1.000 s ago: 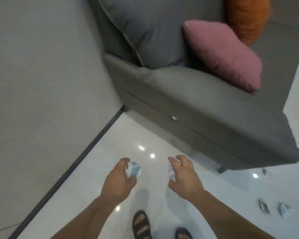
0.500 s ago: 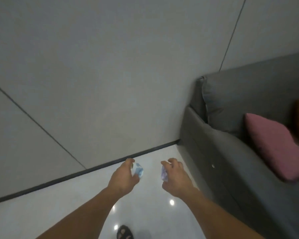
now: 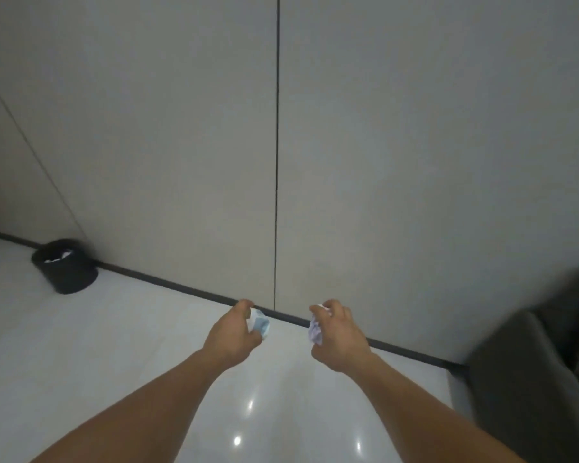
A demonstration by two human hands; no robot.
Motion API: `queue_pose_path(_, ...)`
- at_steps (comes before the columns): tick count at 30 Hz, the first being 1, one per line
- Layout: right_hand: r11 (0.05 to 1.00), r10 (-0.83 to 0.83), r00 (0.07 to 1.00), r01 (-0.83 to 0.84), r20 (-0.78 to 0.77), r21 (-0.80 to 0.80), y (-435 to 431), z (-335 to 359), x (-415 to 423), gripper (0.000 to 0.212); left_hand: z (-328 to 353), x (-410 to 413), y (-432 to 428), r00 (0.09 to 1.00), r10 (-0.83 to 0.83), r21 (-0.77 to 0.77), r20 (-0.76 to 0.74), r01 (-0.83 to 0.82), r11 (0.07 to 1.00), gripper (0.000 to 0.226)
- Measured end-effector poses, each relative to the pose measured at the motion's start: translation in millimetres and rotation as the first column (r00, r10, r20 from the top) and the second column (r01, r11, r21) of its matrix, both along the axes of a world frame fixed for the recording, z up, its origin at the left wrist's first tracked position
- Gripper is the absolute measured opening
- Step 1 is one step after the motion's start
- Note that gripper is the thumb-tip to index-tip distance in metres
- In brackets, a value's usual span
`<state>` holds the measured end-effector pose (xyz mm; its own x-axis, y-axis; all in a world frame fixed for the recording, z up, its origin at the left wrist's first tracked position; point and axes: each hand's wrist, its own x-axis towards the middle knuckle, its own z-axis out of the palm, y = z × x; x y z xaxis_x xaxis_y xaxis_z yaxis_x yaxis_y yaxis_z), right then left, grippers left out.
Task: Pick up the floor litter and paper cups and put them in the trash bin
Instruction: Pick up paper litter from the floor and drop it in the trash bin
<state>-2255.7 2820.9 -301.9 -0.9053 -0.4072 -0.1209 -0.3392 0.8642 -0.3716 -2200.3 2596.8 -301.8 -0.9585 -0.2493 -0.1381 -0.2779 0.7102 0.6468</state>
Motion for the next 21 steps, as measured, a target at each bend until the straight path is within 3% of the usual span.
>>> queue_pose_path(12,0.932,0.359,0.927,-0.362,-0.112,-0.005,-317,25,24,0.067,22,85,-293,0.932,0.359,-0.025,-0.052,-0.361,0.932,0.062)
queue_pose_path(21,0.854,0.519,0.847,-0.521,-0.114,0.012,-485,24,2,0.072,13,85,-423,0.862,0.504,0.006,-0.057,-0.504,0.864,0.062)
